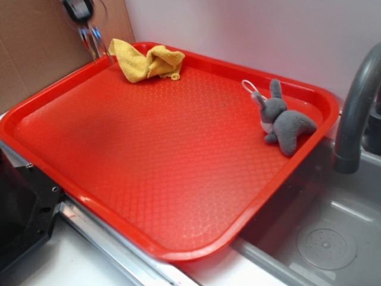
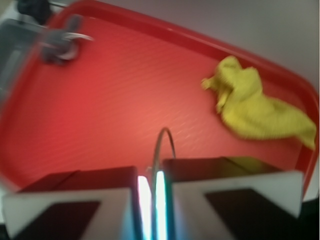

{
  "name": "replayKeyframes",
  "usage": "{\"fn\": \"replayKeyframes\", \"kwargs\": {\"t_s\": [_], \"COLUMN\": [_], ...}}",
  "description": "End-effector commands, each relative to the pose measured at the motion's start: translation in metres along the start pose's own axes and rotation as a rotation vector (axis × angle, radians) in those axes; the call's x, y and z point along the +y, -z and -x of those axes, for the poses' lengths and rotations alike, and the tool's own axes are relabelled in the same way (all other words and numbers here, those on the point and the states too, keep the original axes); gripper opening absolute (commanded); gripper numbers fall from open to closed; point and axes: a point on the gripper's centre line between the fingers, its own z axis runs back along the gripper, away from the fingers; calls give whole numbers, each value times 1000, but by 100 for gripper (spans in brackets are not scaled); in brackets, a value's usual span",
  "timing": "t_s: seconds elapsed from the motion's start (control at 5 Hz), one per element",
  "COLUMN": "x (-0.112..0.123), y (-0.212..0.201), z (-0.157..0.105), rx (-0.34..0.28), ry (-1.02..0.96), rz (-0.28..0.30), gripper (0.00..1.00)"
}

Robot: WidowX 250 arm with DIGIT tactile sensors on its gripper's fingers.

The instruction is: Grab the silver keys.

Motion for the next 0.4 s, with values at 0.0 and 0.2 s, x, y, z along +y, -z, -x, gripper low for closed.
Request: {"fn": "replayKeyframes", "kwargs": {"t_s": [0.0,0.2], "x": [-27,-32], "y": [-26,-11], "z": [-14,-21], "rx": [53,102], "ry": [-287,-333], "rz": [-13,-47], "gripper": [0,0]}}
